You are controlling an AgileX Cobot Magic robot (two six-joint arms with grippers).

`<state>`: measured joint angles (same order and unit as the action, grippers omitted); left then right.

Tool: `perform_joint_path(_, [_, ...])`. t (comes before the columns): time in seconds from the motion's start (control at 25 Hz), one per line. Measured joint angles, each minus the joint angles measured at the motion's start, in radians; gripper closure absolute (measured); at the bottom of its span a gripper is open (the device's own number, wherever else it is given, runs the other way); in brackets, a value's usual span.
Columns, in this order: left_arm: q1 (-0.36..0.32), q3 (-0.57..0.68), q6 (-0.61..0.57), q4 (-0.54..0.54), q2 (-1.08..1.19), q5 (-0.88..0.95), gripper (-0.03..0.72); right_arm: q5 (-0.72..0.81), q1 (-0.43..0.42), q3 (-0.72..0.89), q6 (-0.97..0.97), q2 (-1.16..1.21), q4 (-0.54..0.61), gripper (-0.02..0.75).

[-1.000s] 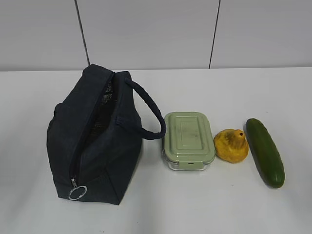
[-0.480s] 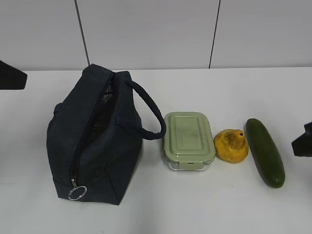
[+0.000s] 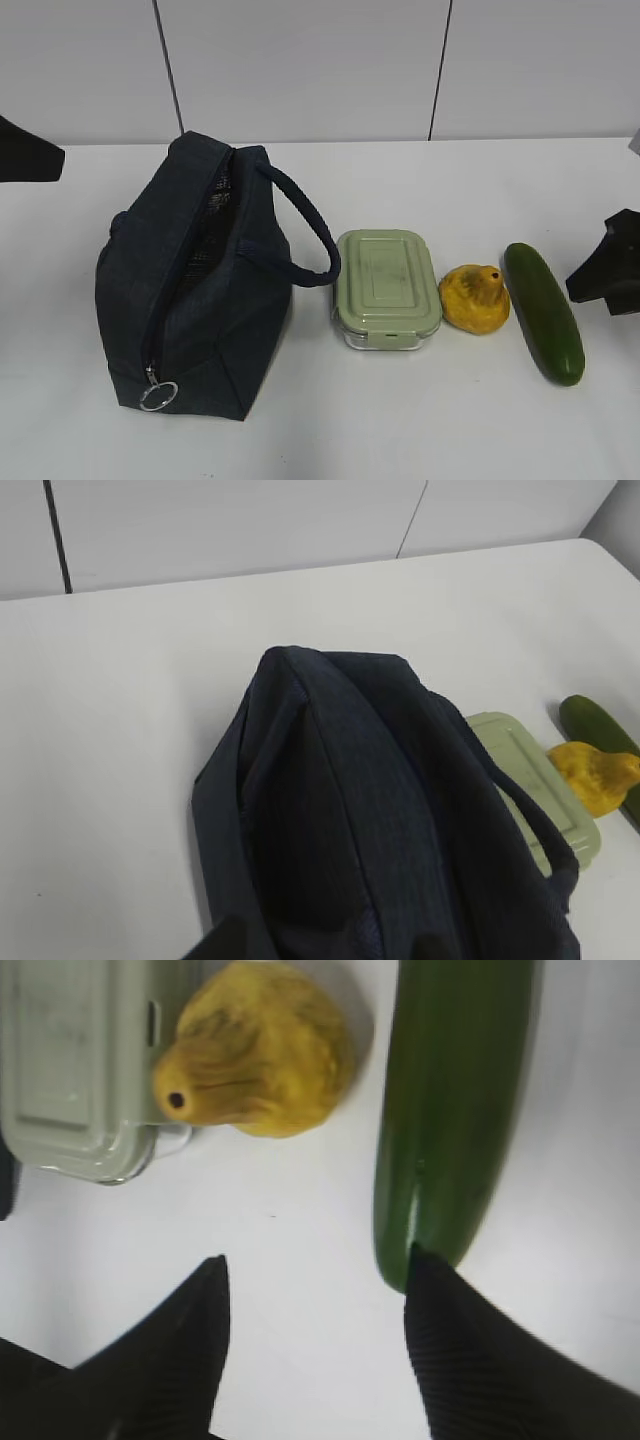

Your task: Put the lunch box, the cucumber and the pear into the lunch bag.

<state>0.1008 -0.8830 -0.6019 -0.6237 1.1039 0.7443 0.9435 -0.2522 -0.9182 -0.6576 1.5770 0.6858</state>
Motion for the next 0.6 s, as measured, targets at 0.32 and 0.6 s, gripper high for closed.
perform_joint_path(0.32, [0.000,0.000,-0.001,-0.004,0.000,-0.027,0.380,-0.048,0.008,-0.017,0.085,0.050,-0.132,0.281])
perform_joint_path(0.6, [0.000,0.000,-0.001,-0.004,0.000,-0.033,0.380,-0.146,0.161,-0.017,0.220,0.073,-0.276,0.281])
